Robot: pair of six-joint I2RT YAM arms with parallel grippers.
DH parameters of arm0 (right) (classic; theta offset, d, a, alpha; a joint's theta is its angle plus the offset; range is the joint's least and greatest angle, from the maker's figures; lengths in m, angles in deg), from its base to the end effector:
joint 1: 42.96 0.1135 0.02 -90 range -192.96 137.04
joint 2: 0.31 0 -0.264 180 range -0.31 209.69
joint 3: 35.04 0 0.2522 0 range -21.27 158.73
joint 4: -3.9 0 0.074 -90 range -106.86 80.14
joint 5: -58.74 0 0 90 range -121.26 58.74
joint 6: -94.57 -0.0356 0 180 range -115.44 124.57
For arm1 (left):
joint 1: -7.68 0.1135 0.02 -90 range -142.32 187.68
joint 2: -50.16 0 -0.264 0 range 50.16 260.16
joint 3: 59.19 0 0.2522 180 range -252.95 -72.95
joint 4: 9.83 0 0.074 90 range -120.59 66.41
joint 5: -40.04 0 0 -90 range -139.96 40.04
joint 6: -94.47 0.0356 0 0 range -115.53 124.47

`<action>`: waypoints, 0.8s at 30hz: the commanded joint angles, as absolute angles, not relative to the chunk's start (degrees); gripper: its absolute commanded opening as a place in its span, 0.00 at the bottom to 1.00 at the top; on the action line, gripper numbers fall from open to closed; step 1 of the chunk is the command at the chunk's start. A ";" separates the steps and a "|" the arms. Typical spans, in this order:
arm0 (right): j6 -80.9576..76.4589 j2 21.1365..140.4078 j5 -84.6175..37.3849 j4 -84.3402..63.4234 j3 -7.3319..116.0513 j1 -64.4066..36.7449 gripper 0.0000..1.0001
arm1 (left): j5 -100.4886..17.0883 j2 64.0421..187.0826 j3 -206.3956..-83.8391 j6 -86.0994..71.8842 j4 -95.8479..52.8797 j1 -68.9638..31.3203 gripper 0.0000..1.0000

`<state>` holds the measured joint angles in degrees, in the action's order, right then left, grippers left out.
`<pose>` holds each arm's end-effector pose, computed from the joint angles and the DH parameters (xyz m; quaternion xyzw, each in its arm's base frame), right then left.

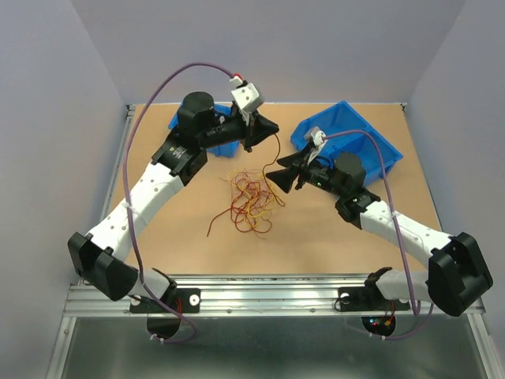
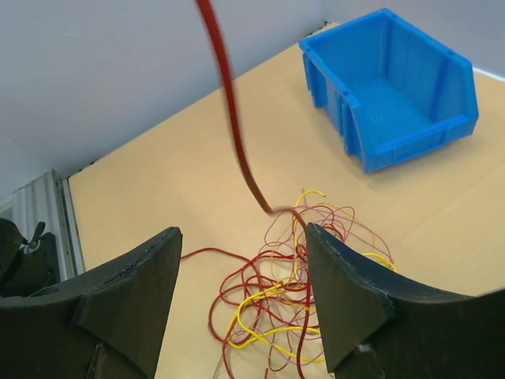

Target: Untangle the cables

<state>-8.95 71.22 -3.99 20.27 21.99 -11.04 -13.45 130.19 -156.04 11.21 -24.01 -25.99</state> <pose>0.2342 0.1651 0.3042 -0.2753 0.6401 0.4209 0.5808 0.2531 -0.1940 0.4512 0.4391 0.5373 -0.3703 0.6176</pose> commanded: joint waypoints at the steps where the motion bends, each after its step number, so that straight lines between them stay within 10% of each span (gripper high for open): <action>1: -6.86 71.41 -3.92 25.03 22.14 -9.65 0.69 | -10.50 124.52 -163.19 6.33 -23.41 -26.25 0.00; 16: -3.35 79.57 -7.88 22.57 26.18 -3.32 0.65 | -15.85 121.26 -181.38 -8.64 -14.71 -26.25 0.00; 20: -3.17 82.13 -7.44 21.17 28.55 -2.09 0.20 | -26.20 119.42 -184.22 -6.35 -15.33 -26.25 0.00; 24: -3.78 79.94 -7.70 20.99 27.95 -1.91 0.05 | -46.12 117.30 -179.31 -2.32 -14.18 -26.16 0.00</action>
<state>-4.28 82.71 -7.07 19.28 24.24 -2.38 -27.81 119.32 -181.06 -6.45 -18.00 -26.08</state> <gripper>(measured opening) 0.151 0.051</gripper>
